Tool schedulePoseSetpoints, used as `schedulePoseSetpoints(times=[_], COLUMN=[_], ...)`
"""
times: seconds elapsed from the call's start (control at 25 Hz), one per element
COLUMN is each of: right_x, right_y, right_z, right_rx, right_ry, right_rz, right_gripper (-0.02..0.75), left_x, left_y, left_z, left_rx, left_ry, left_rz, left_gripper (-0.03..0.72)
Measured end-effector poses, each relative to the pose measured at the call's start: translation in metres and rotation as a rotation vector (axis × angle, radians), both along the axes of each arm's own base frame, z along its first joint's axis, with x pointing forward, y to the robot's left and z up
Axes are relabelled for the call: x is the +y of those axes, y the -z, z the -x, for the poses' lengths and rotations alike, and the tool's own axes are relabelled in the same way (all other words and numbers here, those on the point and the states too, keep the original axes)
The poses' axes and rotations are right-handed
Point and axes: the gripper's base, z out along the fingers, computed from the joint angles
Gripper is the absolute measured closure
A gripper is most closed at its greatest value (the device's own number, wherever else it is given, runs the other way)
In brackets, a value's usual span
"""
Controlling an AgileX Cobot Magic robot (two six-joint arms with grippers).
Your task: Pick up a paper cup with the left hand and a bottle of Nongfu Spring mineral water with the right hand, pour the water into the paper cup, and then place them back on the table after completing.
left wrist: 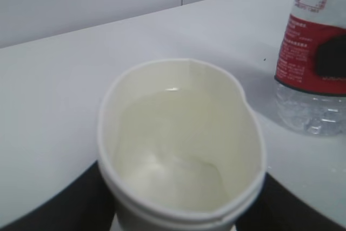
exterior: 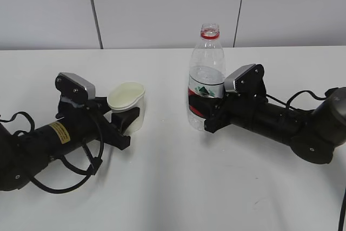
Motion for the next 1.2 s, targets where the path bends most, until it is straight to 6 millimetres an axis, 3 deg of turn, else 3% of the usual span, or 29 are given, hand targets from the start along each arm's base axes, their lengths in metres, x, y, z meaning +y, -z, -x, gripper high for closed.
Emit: schedulePoseSetpoints(times=[0.16,0.52,0.92,1.2], right_x=[0.0,0.0,-0.011,-0.021], right_y=[0.0,-0.001,0.013,0.005], right_z=[0.0,0.0,0.023,0.05], right_rx=[0.0,-0.011,0.084,0.124], right_ry=[0.0,-0.001,0.092,0.158], right_rz=[0.0,-0.012,-0.039,-0.016], right_gripper=[0.367,0.148,0.135,0.135], left_x=[-0.001,-0.002,0.004,0.022], left_y=[0.0,0.012,0.005,-0.013], left_z=[0.001,0.005,0.024,0.033], left_rx=[-0.005,0.071,0.117,0.116], left_ry=[0.032,0.081,0.078,0.03], left_rz=[-0.007,-0.094,-0.099,-0.114], left_gripper=[0.298,0.157,0.142,0.142])
